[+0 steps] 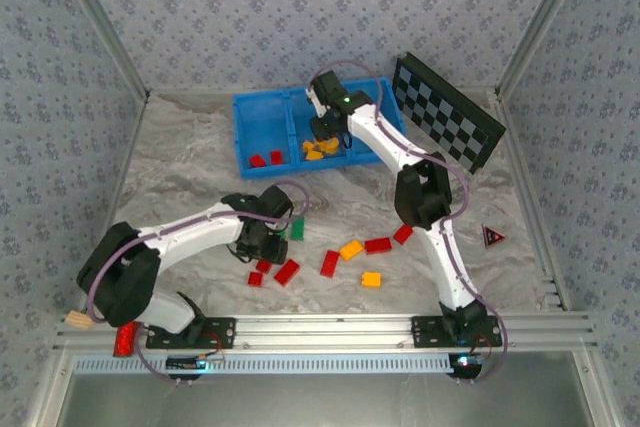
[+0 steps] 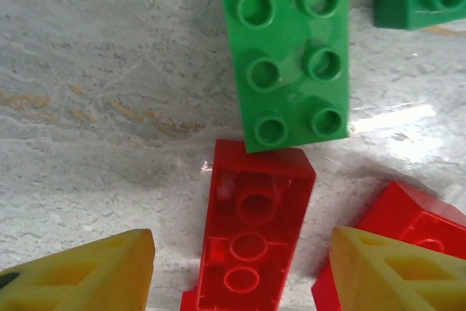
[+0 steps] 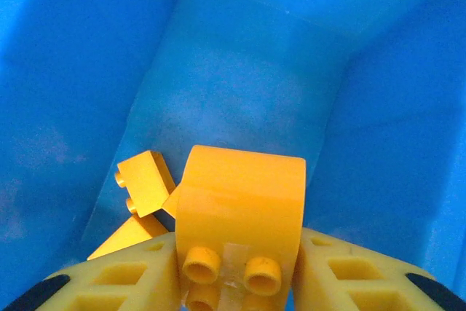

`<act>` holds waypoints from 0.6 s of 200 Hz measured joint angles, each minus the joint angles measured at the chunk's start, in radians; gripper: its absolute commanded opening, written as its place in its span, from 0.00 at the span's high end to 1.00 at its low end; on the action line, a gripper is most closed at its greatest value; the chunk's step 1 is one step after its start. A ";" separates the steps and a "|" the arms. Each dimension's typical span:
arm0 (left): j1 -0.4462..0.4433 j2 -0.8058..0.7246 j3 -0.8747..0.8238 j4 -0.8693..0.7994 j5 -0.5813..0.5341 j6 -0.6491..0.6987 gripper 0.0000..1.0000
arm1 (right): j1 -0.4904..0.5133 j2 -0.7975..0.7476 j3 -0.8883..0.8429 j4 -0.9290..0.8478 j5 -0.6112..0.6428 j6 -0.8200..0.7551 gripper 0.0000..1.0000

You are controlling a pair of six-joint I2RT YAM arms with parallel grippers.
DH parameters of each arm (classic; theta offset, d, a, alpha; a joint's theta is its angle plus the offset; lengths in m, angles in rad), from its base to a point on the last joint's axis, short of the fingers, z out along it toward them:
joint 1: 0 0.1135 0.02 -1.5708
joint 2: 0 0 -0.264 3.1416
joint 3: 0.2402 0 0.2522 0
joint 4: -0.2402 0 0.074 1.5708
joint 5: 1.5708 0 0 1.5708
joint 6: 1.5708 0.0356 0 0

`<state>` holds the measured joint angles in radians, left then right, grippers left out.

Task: Sort the legos into containers by color
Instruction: Place the lego in the container, then pick up the lego from the middle-left of the table.

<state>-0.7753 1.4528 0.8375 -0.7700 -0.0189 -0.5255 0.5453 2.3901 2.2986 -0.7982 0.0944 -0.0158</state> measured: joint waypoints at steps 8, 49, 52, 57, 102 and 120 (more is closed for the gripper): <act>-0.001 0.014 0.000 0.004 -0.004 -0.004 0.36 | 0.000 0.000 0.009 -0.002 -0.004 -0.001 0.56; -0.012 0.059 -0.008 0.024 -0.012 -0.027 0.38 | -0.005 0.000 0.069 -0.031 -0.021 -0.003 0.47; -0.012 0.061 -0.009 0.026 -0.012 -0.028 0.38 | -0.005 0.000 0.074 -0.033 -0.022 -0.003 0.47; -0.012 0.063 -0.011 0.030 -0.012 -0.031 0.40 | -0.005 0.000 0.082 -0.037 -0.024 -0.004 0.47; -0.013 0.088 -0.019 0.061 -0.004 -0.050 0.56 | -0.006 -0.002 0.128 -0.070 -0.028 -0.005 0.43; -0.013 0.089 -0.019 0.067 -0.004 -0.058 0.63 | -0.006 -0.017 0.126 -0.104 -0.026 -0.009 0.42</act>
<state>-0.7879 1.5421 0.8181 -0.7033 -0.0231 -0.5831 0.5388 2.3734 2.4245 -0.9020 0.0681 -0.0246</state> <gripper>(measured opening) 0.405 0.572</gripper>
